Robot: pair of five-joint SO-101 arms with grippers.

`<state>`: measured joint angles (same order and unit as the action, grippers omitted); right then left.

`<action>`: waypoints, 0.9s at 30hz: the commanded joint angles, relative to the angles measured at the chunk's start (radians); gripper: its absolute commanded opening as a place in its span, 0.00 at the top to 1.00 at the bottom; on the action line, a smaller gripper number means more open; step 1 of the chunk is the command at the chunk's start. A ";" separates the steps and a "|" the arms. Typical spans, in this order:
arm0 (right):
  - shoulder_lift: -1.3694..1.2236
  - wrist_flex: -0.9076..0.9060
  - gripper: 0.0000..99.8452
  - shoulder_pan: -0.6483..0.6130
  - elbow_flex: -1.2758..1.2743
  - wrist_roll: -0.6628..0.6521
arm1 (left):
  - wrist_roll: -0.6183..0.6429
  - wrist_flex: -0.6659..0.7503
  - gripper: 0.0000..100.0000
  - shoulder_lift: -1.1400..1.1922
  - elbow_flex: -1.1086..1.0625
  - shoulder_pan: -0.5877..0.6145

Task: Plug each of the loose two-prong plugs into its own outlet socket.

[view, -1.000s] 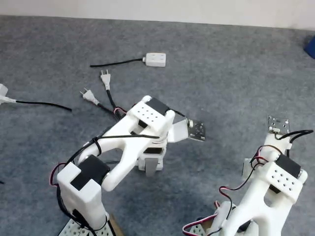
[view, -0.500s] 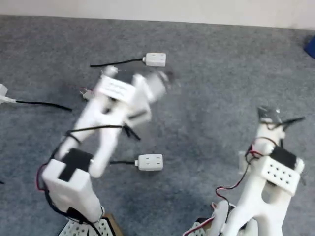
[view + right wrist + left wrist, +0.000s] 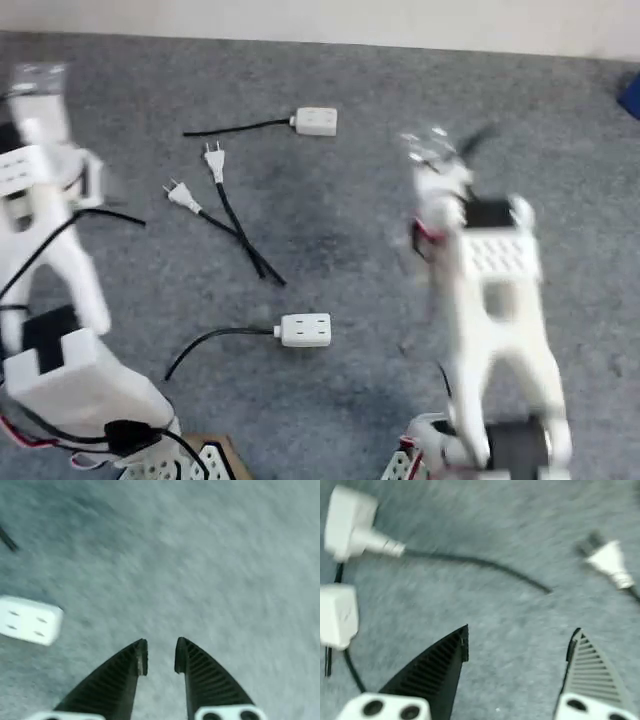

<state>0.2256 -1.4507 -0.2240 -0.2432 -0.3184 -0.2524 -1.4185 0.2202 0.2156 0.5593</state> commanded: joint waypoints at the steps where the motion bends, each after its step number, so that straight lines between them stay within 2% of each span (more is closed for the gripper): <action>1: -0.341 -0.013 0.89 -0.148 0.404 -0.009 | 0.011 0.000 0.69 -0.007 -0.053 0.110; 5: -0.674 -0.122 0.89 -0.311 0.868 -0.094 | 0.011 0.003 0.69 -0.007 -0.157 0.223; 8: -0.912 -0.171 0.89 -0.410 1.194 -0.133 | 0.011 0.075 0.69 -0.010 -0.254 0.292; 13: -1.245 -0.166 0.89 -0.470 1.659 -0.147 | 0.008 0.293 0.69 -0.018 -0.481 0.329; 16: -1.385 -0.166 0.89 -0.470 1.873 -0.127 | -0.049 0.425 0.69 -0.018 -0.599 0.337; 21: -1.468 -0.111 0.89 -0.481 2.003 -0.029 | -0.074 0.575 0.75 -0.018 -0.711 0.340; 27: -1.492 0.022 0.89 -0.545 1.905 -0.008 | -0.074 0.586 0.75 -0.041 -0.717 0.344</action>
<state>-1.2873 -1.4998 -0.7258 1.6410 -0.3383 -0.3199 -0.8753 0.2048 -0.4979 0.8876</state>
